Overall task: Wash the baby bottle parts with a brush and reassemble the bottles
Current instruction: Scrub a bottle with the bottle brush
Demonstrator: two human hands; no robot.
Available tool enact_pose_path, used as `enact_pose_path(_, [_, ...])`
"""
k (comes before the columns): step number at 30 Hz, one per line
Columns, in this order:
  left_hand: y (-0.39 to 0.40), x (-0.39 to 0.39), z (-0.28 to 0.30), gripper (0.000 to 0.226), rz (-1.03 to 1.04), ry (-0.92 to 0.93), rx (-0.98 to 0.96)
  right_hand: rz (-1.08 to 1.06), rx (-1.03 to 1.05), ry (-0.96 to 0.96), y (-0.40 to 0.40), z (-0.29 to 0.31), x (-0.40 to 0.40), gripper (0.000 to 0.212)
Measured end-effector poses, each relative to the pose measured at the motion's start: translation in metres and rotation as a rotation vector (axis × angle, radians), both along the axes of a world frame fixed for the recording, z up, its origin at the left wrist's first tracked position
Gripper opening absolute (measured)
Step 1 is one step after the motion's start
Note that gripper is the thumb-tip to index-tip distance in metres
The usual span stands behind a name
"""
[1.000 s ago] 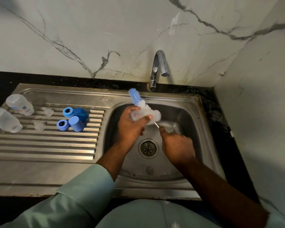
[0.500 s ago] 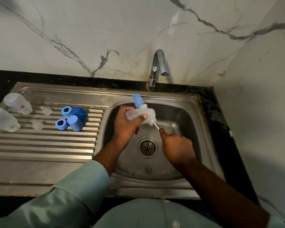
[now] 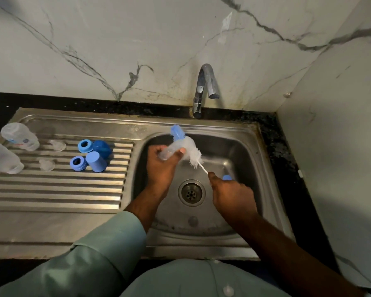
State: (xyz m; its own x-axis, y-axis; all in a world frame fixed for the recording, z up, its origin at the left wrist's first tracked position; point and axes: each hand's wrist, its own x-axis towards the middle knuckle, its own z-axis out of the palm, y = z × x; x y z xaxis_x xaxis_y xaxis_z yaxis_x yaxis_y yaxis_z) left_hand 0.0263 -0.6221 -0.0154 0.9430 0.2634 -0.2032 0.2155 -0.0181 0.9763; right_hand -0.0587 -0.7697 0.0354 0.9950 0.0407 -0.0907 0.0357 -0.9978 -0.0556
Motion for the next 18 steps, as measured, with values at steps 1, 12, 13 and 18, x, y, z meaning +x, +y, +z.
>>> enact_pose_path(1, [-0.004,-0.005,-0.002,0.046,-0.070,0.017,0.025,-0.027,0.000,0.005,-0.001,0.000,0.004,0.046])
enact_pose_path(12, [0.000,-0.002,-0.002,0.055,-0.270,-0.017,0.083,0.027,-0.119,-0.014,-0.008,-0.005,0.019,0.053])
enact_pose_path(13, [0.003,0.000,-0.003,0.055,-0.210,-0.040,0.098,0.031,-0.207,-0.069,-0.008,-0.005,0.014,0.053])
enact_pose_path(18, [0.000,-0.011,-0.001,0.054,-0.362,-0.044,0.115,0.055,-0.063,-0.064,-0.009,-0.010,0.008,0.049])
